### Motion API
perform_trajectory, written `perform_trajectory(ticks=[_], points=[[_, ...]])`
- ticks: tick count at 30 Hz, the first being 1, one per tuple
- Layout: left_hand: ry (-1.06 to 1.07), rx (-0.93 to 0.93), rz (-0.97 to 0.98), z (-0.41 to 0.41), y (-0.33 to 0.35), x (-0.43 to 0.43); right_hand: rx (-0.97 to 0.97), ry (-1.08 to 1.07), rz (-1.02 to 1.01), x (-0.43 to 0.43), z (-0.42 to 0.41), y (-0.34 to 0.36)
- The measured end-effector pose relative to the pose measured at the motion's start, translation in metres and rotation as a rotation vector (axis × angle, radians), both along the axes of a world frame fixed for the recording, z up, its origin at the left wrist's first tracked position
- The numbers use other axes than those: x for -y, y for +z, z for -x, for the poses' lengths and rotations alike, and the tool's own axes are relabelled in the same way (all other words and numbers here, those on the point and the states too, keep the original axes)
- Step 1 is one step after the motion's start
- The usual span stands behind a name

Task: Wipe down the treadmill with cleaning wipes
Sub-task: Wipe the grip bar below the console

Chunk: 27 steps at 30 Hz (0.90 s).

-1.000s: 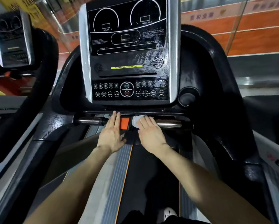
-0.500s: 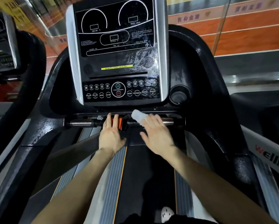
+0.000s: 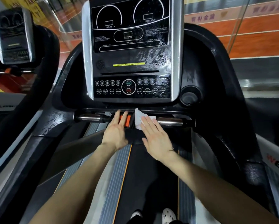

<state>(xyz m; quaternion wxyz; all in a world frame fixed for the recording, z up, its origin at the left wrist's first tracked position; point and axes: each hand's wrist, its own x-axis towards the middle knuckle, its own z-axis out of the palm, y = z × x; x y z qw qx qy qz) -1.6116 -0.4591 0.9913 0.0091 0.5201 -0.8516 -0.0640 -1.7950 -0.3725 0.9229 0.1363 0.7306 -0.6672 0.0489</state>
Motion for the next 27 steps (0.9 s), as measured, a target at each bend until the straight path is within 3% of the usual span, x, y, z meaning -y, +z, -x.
perform_trajectory(ticks=[9,15,17,21,27], points=[[0.044,0.004,0.02,0.003,-0.003,-0.001,-0.06,0.024,0.045,0.011,0.006,0.011],[0.065,0.01,0.053,0.008,-0.006,-0.003,0.186,-0.211,0.081,-0.022,0.075,0.01],[0.085,0.028,0.082,0.011,-0.011,-0.003,0.297,-0.178,0.105,-0.016,0.048,0.012],[0.108,0.002,0.097,0.014,-0.013,-0.006,0.221,-0.064,0.04,-0.004,0.014,0.011],[0.109,0.04,0.072,0.016,-0.009,-0.002,0.218,-0.413,0.103,-0.047,0.082,0.003]])
